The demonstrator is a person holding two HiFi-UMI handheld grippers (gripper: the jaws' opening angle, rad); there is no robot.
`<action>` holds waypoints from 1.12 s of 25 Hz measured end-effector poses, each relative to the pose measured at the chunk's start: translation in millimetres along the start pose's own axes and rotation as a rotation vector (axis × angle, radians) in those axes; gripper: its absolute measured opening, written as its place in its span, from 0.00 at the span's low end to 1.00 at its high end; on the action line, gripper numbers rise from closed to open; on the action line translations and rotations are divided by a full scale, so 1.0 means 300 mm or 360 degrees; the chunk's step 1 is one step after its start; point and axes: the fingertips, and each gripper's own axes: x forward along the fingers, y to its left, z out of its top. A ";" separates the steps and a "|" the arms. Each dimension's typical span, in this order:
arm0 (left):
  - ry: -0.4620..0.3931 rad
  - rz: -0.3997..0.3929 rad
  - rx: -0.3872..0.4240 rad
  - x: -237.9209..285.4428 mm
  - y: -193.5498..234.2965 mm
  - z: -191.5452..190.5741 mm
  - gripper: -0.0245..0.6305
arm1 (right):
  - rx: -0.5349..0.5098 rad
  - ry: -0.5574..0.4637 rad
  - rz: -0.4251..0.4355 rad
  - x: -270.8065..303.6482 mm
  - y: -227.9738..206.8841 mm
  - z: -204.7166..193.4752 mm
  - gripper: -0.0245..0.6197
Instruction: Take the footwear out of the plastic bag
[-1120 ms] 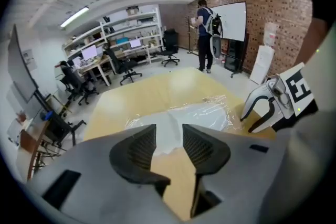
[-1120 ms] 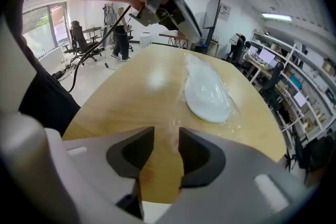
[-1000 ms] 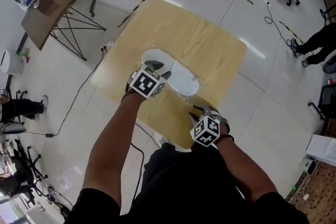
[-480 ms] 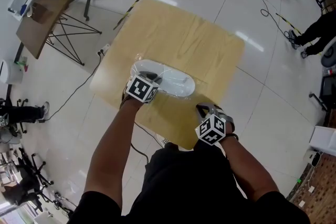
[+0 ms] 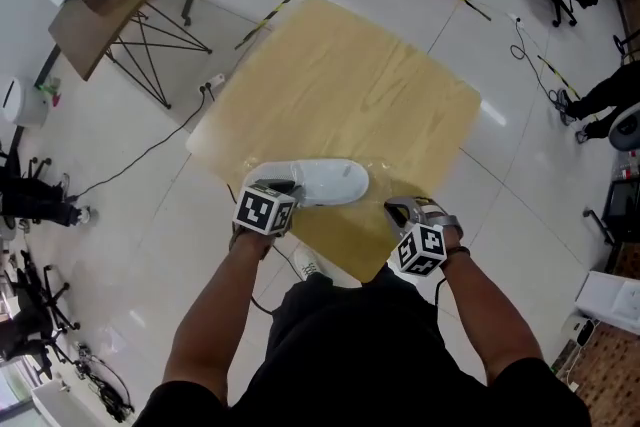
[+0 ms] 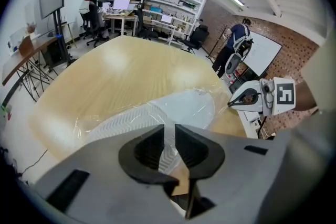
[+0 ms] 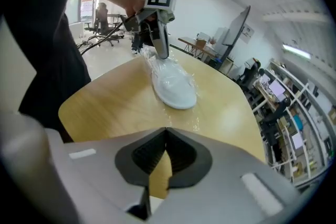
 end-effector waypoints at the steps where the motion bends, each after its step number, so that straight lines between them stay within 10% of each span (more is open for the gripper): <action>1: -0.0010 -0.0002 -0.0020 -0.005 0.002 -0.015 0.15 | -0.0033 -0.0009 0.0014 0.000 0.015 0.004 0.04; 7: -0.0069 -0.0003 -0.0005 -0.036 0.008 -0.012 0.15 | 0.0057 0.0106 0.0013 -0.045 0.000 -0.067 0.06; 12: -0.0343 -0.0169 0.0424 -0.132 -0.056 0.106 0.22 | 0.1043 -0.0249 0.0202 -0.109 -0.074 0.024 0.27; 15: -0.0107 -0.0164 0.0853 -0.100 -0.049 0.052 0.23 | 0.1651 -0.0575 0.0454 -0.077 -0.123 0.166 0.31; 19: 0.0270 -0.0100 0.1240 0.008 -0.028 -0.055 0.27 | 0.1990 -0.0444 0.0575 0.040 -0.107 0.214 0.40; 23: 0.0248 -0.0125 0.1124 0.032 -0.016 -0.064 0.27 | 0.2004 -0.0192 0.0556 0.105 -0.039 0.199 0.22; 28: 0.0161 -0.0157 0.0992 0.035 -0.015 -0.063 0.26 | 0.2093 -0.0422 0.0660 0.048 -0.044 0.164 0.05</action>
